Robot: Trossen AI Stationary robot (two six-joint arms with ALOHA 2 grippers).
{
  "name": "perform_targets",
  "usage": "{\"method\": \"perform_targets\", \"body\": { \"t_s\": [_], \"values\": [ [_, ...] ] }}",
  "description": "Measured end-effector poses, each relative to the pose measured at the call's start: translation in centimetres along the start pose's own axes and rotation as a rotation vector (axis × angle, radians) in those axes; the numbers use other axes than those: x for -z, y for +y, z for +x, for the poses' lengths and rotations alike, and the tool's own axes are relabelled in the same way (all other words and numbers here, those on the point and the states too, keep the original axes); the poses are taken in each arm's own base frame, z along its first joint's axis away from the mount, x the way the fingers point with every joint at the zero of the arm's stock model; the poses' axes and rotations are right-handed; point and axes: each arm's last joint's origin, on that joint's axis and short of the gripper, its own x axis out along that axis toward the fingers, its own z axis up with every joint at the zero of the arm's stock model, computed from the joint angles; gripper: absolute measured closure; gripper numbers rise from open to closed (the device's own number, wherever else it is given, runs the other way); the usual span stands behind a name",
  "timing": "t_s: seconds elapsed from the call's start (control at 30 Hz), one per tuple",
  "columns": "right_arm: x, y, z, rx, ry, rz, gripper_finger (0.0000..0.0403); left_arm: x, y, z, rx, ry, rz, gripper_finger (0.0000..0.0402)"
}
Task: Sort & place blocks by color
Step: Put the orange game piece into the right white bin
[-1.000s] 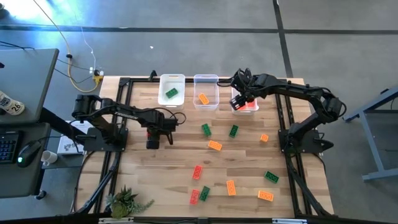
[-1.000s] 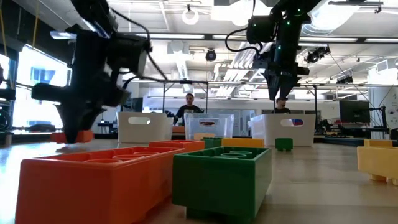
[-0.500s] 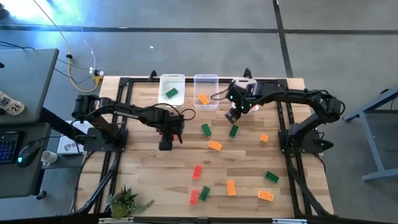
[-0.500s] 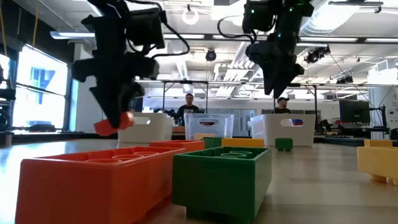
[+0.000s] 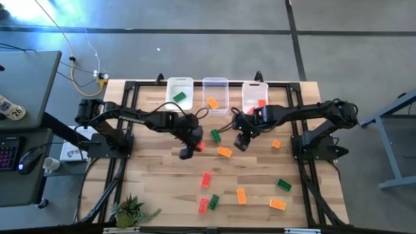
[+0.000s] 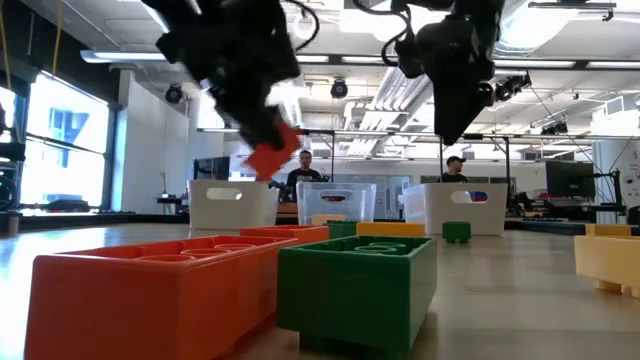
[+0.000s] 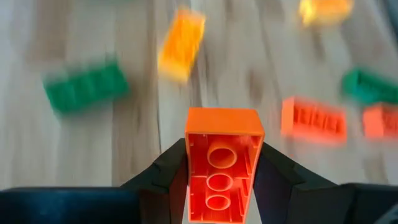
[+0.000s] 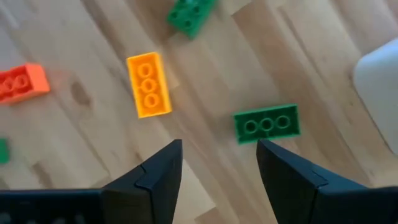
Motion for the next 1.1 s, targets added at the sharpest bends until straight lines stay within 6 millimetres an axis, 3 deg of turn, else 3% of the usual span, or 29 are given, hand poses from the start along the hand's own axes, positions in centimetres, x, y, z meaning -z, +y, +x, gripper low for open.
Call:
{"method": "perform_targets", "body": {
  "t_s": [0.37,0.63,0.8,1.1],
  "values": [
    [-0.5,1.6,-0.1,-0.096,-0.092,-0.094,0.0208,-4.1,1.1,-1.3,-0.022,-0.438,0.011,0.0282],
    [-1.6,2.1,-0.4,-0.103,-0.235,-0.170,0.0208,-4.8,2.2,-2.0,-0.044,-0.529,-0.004,0.0282],
    [-2.2,2.4,-0.6,-0.107,-0.325,-0.195,0.0206,-4.9,3.4,-2.6,0.055,-0.553,-0.020,0.0282],
    [-3.3,3.0,-1.1,-0.133,-0.460,-0.188,0.0163,-5.5,5.5,-4.4,0.176,-0.671,-0.087,0.0282]
  ]
}}
